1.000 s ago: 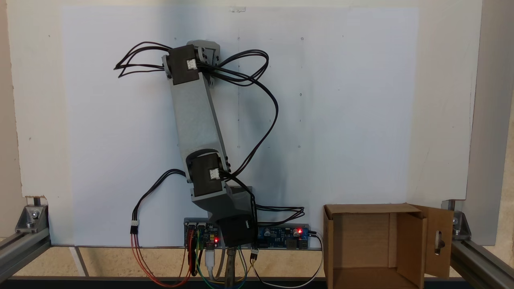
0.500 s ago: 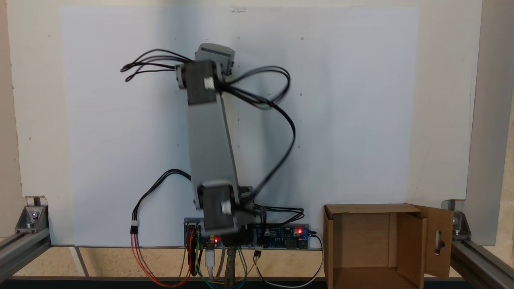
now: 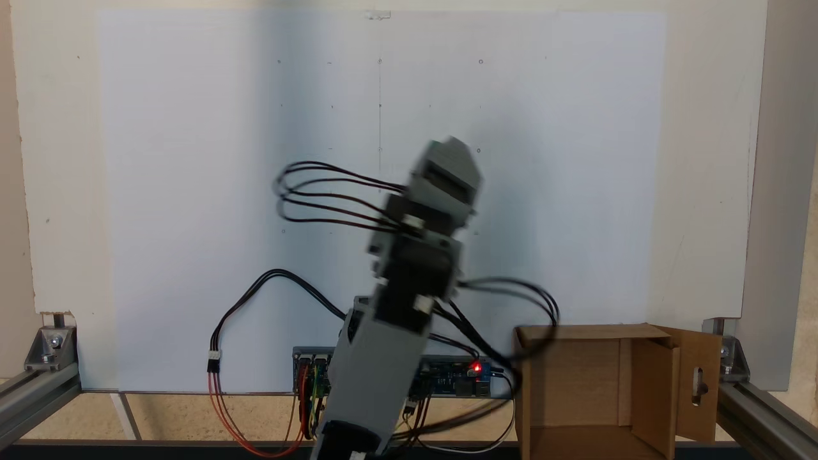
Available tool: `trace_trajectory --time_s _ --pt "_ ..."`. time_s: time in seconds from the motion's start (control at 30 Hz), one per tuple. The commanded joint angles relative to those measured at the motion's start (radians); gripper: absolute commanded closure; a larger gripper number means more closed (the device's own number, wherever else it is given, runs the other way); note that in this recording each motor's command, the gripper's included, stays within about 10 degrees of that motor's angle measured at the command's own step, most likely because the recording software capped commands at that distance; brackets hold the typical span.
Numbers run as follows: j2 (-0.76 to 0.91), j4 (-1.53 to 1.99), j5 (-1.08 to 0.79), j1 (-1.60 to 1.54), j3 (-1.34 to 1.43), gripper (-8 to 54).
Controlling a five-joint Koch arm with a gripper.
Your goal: Grasp a green dice and put it in the bin.
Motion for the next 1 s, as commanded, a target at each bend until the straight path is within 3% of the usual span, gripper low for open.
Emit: trace_trajectory --time_s 0.0,0.23,0.43,0.97 --pt "0.038 -0.002 -0.146 0.161 -0.035 34.0" --pt "0.032 -0.015 -0.371 0.665 -0.037 34.0" --pt "-0.08 -0.098 -0.497 1.062 -0.037 34.0" --pt "-0.52 -0.499 -0.657 1.405 -0.071 34.0"
